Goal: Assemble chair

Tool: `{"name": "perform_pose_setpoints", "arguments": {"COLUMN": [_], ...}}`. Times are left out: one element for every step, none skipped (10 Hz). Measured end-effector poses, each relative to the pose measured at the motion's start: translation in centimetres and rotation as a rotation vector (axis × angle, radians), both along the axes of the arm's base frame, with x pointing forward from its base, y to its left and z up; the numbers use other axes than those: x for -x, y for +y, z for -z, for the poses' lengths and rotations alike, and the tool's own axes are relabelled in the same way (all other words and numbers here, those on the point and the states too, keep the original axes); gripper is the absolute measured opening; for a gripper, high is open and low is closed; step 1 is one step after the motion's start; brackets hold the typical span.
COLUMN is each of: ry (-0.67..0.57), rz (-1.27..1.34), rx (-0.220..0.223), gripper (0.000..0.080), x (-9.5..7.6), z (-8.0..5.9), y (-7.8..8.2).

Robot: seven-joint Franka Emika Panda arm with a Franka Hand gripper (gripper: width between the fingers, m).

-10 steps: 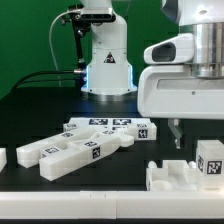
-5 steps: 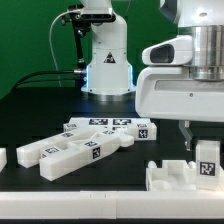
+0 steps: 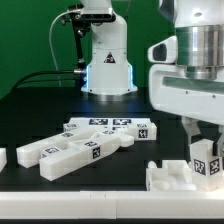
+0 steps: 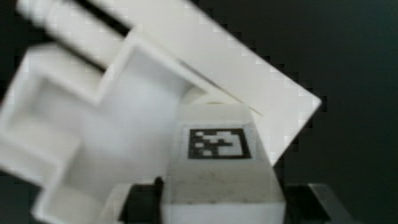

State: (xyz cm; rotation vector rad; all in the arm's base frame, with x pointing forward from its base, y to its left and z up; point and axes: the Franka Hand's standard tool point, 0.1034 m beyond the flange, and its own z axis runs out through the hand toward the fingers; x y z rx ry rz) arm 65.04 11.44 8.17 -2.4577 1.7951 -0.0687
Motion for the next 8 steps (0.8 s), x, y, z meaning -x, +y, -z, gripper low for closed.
{"name": "perform_pose_setpoints", "arguments": {"ry": [0.000, -0.002, -0.003, -0.003, -0.004, -0.037, -0.058, -0.053], "rz": [0.202, 0.217, 0.185, 0.178, 0.162, -0.076, -0.248, -0.301], "rx": [-0.023, -0.023, -0.020, -0.020, -0.019, 0.009, 0.022, 0.031], "gripper": [0.0284, 0.0284, 0.0284, 0.0289, 0.0289, 0.0505, 0.0505, 0.0614], "x": [-0.1, -0.1, -0.1, -0.1, 0.0, -0.4, -0.3, 0.2], "z": [0.1, 0.1, 0.1, 0.1, 0.1, -0.1, 0.2, 0.5], "y": [0.2, 0.2, 0.2, 0.3, 0.3, 0.5, 0.7, 1.3]}}
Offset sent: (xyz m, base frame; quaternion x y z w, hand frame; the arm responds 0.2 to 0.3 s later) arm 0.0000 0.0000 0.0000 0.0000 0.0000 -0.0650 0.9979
